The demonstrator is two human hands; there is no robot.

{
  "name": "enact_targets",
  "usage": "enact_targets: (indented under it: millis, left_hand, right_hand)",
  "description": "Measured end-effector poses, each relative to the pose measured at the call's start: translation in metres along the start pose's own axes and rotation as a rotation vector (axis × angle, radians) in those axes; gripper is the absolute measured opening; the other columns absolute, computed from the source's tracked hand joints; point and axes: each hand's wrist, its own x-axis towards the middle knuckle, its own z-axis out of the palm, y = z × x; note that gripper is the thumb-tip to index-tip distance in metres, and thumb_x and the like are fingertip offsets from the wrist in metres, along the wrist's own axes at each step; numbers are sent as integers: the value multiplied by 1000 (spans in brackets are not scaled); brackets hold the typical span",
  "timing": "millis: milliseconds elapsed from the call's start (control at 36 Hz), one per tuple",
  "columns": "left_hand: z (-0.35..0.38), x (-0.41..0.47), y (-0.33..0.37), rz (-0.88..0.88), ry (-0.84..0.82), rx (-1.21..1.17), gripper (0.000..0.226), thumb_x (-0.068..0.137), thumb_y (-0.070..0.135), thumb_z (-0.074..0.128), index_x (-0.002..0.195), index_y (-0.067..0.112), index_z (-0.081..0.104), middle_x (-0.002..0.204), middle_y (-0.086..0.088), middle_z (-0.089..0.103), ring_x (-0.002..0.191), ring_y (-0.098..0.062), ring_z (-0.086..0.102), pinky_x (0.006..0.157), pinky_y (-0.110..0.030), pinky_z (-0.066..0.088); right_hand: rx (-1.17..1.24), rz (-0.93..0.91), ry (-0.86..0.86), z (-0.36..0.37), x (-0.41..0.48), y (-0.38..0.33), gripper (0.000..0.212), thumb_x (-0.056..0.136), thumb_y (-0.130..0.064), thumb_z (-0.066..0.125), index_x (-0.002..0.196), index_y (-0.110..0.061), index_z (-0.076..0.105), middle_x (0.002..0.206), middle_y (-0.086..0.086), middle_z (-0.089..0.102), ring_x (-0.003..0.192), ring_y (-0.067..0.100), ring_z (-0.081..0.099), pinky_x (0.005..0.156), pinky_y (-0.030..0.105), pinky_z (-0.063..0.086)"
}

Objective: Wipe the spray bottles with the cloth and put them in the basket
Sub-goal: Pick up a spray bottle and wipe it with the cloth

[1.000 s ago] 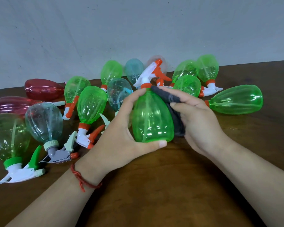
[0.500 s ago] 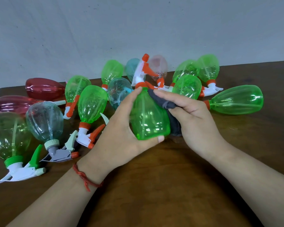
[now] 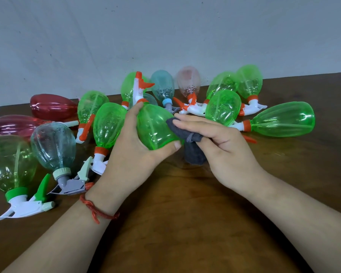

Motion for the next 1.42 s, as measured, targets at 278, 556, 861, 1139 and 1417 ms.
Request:
enact_targets:
  millis: [278,556,861,1139,1417]
  left_hand:
    - [2,-12,9,158,-222,47,115,71,34,101,163,36,33,157,18,49,145,-10,52,118,-36,47]
    - [-2,-8,5,113,-395,11,117,73,45,95,166,46,25,157,27,46,144,0,51,119,-33,47]
    - [2,-10,2,161,-290,137,119,71,37,101,165,41,29,152,21,50,138,-4,55,114,-31,49]
    - [-1,-1,-11,16,-97,-19,116,61,53,101,158,51,37,147,11,63,133,-15,65,113,-42,52]
    - [-5,4,-11,51,-55,-31,116,66,47,100,161,39,35,152,11,58,139,-13,59,117,-44,49]
  right_hand:
    - [290,172,118,-5,9,-8,50,104,10,47,126,-26,74,128,-12,75,126,5,66,109,25,50]
    - [444,279,198,-9,13,-1,43,102,12,48,123,-15,75,121,2,78,117,18,72,103,37,56]
    - [182,183,120,-10,9,0,38,104,8,53,118,-17,78,120,-5,78,118,12,71,107,39,55]
    - [-105,-71,-3,-9,1,0,55,92,22,52,119,-16,80,139,-6,69,137,6,58,119,32,43]
    - [8,-95,7,-7,-1,-1,54,91,23,47,114,-14,79,138,-1,70,136,12,60,118,37,46]
